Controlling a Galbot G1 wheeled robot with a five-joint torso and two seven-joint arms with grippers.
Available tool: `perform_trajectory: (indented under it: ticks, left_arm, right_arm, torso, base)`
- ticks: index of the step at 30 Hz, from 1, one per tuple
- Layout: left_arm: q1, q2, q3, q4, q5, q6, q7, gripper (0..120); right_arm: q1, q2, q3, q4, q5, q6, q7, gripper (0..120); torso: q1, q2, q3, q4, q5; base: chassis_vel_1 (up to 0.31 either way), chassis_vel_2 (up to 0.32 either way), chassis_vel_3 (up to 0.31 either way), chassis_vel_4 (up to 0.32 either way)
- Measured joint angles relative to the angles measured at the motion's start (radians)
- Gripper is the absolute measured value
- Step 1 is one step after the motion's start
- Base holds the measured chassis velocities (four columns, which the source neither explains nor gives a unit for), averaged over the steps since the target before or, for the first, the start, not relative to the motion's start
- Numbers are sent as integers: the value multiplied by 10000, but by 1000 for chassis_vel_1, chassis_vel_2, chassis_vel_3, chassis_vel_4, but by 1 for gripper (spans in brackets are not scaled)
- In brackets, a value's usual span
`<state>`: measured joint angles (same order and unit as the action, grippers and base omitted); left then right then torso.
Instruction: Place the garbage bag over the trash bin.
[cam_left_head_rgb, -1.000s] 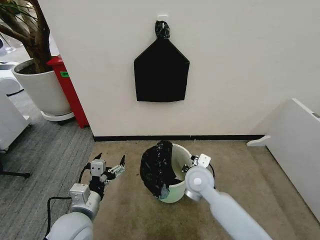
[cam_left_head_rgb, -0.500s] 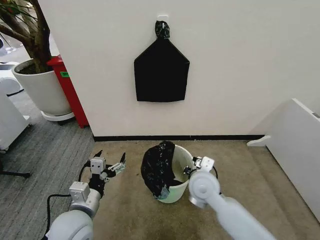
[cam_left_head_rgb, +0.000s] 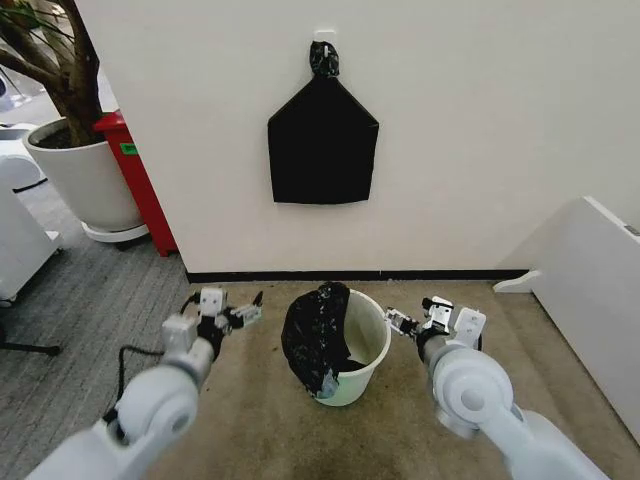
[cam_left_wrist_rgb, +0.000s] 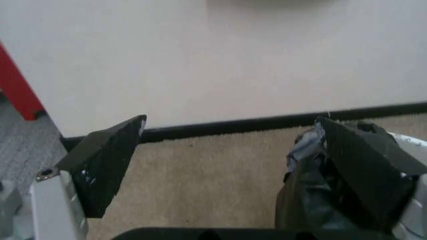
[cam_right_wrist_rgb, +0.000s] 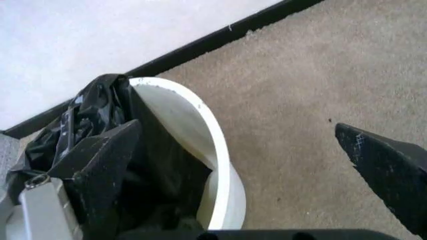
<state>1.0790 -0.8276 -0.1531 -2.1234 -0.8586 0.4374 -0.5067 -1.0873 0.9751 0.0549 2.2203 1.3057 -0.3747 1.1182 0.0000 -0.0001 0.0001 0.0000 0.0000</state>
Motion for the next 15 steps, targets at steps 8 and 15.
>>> perform_trajectory:
  ticks: [8, 15]
  left_arm:
    - [-2470, -24, 1654, 6, -2470, 2118, -1741, 100]
    - [-4472, -414, 2879, 298, -5860, 3081, -5044, 100]
  right_arm:
    - [-403, 68, 213, 291, -7, 58, 143, 100]
    - [-977, 197, 495, 485, -198, 113, 213, 100]
  torso:
    - [0, 0, 0, 1, 2]
    - [0, 0, 0, -3, 2]
  base:
    - [0, 0, 0, 0]
    - [0, 0, 0, 0]
